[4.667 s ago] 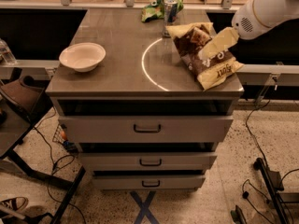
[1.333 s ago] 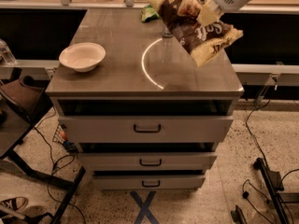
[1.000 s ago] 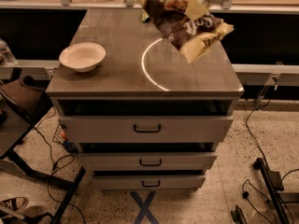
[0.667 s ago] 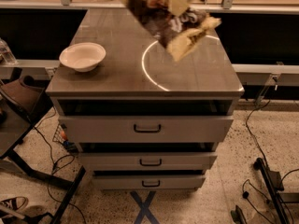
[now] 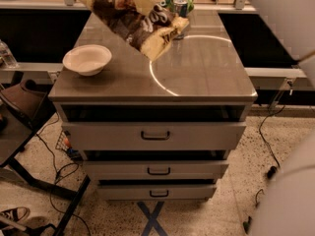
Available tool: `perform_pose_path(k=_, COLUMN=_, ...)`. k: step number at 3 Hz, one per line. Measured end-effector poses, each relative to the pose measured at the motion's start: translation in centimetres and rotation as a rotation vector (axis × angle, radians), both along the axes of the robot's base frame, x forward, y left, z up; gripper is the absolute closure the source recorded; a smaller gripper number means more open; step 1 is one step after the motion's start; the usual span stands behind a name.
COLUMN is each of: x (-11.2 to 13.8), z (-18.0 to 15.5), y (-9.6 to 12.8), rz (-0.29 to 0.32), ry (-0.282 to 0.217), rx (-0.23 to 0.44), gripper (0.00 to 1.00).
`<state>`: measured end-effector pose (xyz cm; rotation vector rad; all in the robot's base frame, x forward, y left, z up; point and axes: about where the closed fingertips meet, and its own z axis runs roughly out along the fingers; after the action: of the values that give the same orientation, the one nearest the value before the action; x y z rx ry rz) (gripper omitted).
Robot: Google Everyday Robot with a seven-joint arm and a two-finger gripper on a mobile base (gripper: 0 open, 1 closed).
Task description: Place brown chip bag into paper bowl
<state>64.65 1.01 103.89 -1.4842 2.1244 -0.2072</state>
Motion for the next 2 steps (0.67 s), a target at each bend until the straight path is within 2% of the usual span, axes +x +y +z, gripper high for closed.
perform_pose_path(k=2, x=2.3, z=-2.3, y=6.6, rz=0.126, ry=0.061, rx=0.015, gripper=1.0)
